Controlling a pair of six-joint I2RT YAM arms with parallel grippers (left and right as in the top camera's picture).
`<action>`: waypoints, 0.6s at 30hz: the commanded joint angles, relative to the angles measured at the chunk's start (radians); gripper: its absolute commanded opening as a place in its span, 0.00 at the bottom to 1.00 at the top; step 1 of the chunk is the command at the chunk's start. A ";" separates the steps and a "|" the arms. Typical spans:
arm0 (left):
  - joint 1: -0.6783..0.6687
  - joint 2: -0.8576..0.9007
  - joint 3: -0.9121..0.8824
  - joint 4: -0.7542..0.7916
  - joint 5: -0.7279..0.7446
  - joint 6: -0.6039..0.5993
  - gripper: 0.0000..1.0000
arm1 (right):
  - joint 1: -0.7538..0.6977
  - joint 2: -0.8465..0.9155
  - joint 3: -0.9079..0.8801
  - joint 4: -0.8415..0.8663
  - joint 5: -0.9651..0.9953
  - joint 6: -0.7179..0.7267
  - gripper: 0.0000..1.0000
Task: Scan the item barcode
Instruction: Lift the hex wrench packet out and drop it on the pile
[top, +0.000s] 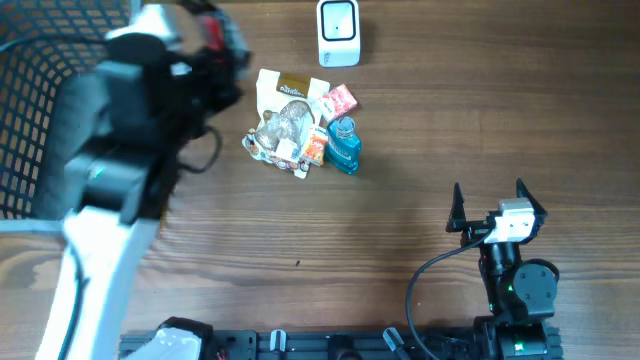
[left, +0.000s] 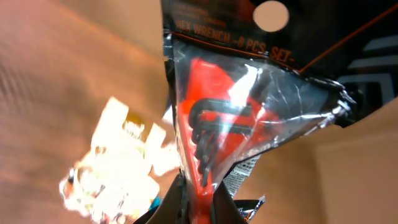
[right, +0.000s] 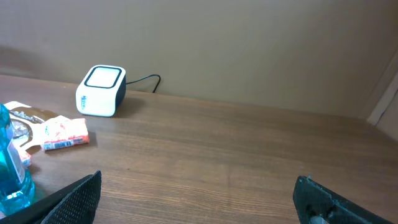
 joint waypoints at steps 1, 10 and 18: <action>-0.090 0.185 0.005 -0.016 -0.143 0.002 0.04 | 0.005 -0.004 -0.001 0.004 -0.008 -0.008 1.00; -0.100 0.535 0.005 0.008 -0.152 -0.003 0.09 | 0.005 -0.004 -0.001 0.004 -0.008 -0.008 1.00; -0.092 0.589 0.007 0.040 -0.108 0.002 0.92 | 0.005 -0.004 -0.001 0.004 -0.008 -0.008 1.00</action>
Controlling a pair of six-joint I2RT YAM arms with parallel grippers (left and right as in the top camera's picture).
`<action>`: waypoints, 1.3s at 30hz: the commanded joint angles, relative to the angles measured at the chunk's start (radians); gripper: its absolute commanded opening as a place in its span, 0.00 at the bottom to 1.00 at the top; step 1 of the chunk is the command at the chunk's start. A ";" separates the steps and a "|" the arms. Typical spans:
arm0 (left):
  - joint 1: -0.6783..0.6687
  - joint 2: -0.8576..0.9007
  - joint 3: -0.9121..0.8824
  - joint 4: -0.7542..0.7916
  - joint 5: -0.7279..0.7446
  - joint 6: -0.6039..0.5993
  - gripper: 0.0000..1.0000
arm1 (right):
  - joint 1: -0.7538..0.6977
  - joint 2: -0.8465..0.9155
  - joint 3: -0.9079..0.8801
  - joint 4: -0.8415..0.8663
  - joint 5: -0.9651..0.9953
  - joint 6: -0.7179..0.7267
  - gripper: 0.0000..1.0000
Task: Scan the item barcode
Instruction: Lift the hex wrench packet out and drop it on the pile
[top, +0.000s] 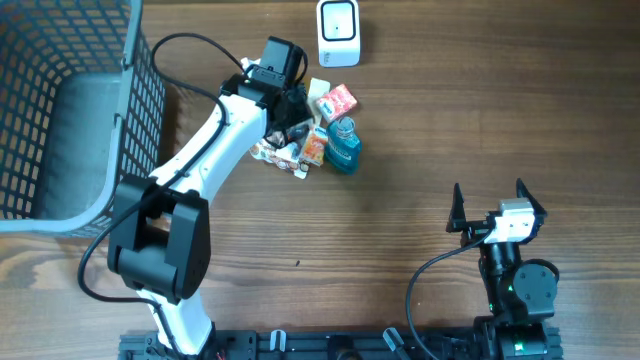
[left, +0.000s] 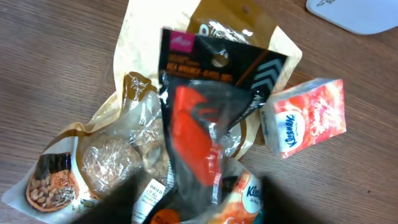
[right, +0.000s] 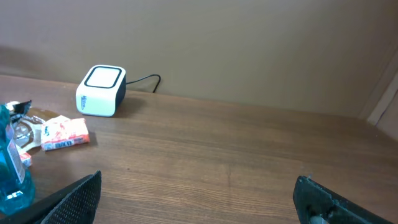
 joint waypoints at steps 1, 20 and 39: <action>0.010 -0.045 0.009 0.005 0.011 0.005 0.93 | 0.005 -0.004 -0.001 0.004 -0.008 -0.007 1.00; 0.285 -0.491 0.009 -0.127 -0.044 0.069 0.72 | 0.005 -0.005 -0.001 0.004 -0.008 -0.008 1.00; 0.062 -0.610 0.009 -0.254 0.349 0.347 1.00 | 0.005 -0.004 -0.001 0.004 -0.008 -0.008 1.00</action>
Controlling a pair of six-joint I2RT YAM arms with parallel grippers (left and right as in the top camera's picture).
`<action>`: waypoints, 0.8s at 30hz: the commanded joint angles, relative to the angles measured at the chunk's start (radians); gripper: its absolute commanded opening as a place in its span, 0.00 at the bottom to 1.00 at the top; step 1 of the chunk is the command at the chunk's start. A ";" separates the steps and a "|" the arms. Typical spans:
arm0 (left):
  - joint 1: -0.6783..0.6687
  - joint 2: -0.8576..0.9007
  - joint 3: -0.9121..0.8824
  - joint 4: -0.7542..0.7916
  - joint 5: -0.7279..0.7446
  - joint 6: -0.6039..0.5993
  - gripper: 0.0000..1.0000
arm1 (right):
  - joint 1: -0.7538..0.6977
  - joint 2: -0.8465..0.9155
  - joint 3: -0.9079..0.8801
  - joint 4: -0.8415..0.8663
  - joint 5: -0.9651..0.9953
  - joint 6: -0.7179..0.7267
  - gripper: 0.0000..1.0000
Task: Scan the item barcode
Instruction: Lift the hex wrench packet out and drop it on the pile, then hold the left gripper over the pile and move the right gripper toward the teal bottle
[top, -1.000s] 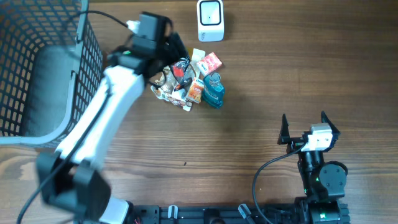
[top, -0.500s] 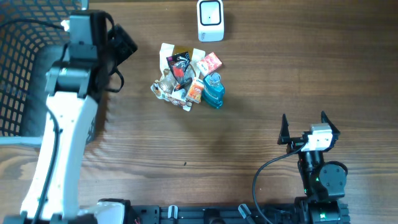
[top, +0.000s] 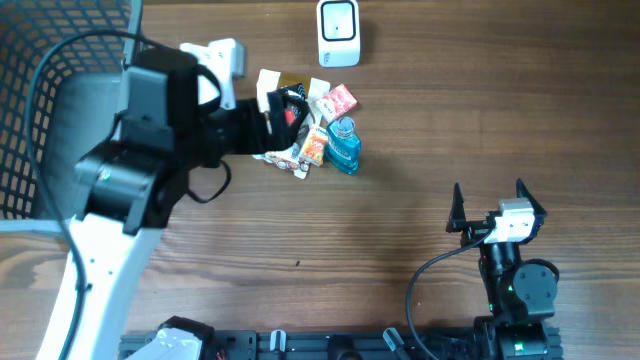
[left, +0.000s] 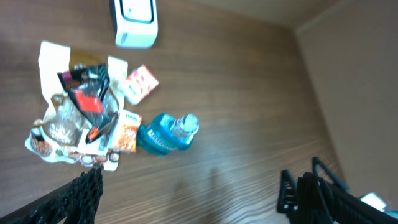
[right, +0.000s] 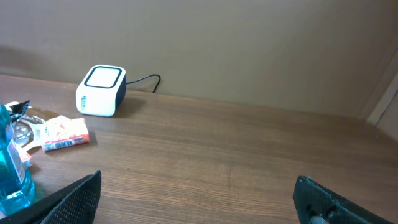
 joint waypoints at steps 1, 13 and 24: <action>-0.010 0.064 0.001 -0.013 -0.102 0.034 1.00 | 0.005 -0.004 -0.001 0.004 -0.008 -0.007 1.00; -0.010 0.267 0.001 -0.046 -0.332 0.034 1.00 | 0.005 -0.004 -0.001 0.005 -0.008 -0.009 1.00; -0.010 0.270 0.001 -0.046 -0.332 0.033 1.00 | 0.005 -0.005 -0.001 0.330 -0.846 0.406 1.00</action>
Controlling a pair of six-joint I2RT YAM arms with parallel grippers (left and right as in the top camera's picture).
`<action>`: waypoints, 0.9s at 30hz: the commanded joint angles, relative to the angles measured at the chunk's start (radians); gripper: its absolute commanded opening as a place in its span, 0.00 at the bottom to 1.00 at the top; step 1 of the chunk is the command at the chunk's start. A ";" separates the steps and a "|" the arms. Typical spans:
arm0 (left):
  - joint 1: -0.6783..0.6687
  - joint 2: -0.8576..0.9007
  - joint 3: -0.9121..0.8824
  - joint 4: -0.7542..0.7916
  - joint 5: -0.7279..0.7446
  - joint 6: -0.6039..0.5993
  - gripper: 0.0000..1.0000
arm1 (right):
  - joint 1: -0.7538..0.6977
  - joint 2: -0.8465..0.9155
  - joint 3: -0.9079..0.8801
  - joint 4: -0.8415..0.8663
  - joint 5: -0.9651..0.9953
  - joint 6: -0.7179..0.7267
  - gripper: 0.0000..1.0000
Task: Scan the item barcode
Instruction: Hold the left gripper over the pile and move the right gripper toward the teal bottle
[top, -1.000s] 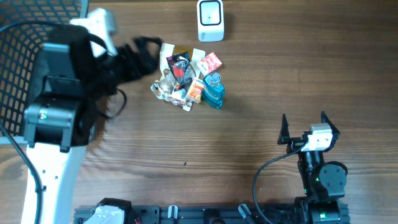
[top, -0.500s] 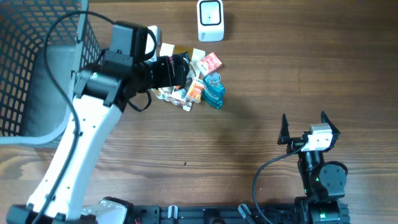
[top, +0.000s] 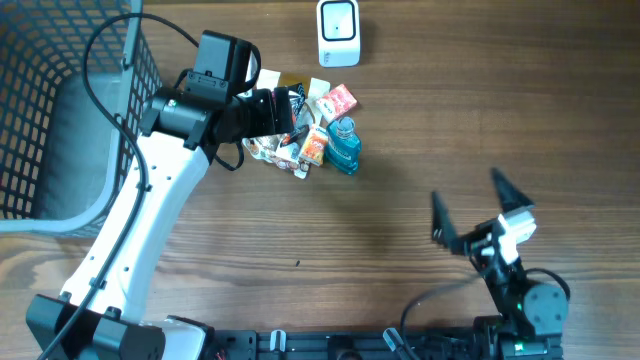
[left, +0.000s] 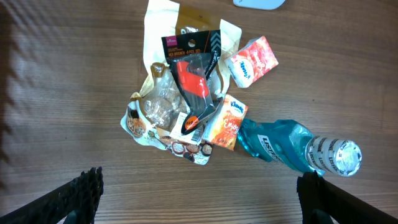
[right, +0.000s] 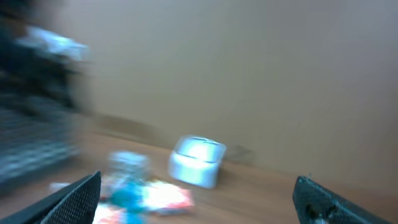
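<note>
The items lie in a pile (top: 305, 128) below the white scanner (top: 338, 20). On top is the black and red wrench pack (left: 194, 65), over a tan snack bag (left: 155, 102). Beside them are a red tissue pack (left: 252, 58), an orange tissue pack (left: 225, 123) and a blue bottle (left: 289, 146). My left gripper (top: 283, 110) hangs open above the pile's left side, holding nothing; the wrist view shows its gripper (left: 202, 200) over bare wood just short of the pile. My right gripper (top: 468, 212) is open at the right front. Its blurred view shows the scanner (right: 199, 160).
A black wire basket (top: 60, 110) fills the left end of the wooden table (top: 420, 130). The left arm's cable loops over the basket's rim. The scanner's cord runs off behind it.
My left gripper has come down from high above the table to just over the pile, still open. The right arm has shifted and turned, and its view is now blurred. The pile lies unchanged.
At first my left gripper was shut on the wrench pack, held up near the basket. Then it was down at the pile with the pack on top of the snack bag. Later it was open and high, the pack left lying there. Now it hovers low again.
</note>
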 joint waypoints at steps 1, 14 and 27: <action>-0.003 0.003 0.002 0.000 -0.013 0.016 1.00 | 0.006 -0.006 -0.001 0.072 -0.400 0.235 1.00; 0.043 0.003 0.002 0.049 -0.035 -0.048 1.00 | 0.006 0.397 0.702 -0.382 -0.317 -0.078 1.00; 0.143 0.004 0.002 0.015 -0.032 -0.066 1.00 | 0.026 1.185 1.158 -0.906 -0.684 -0.072 1.00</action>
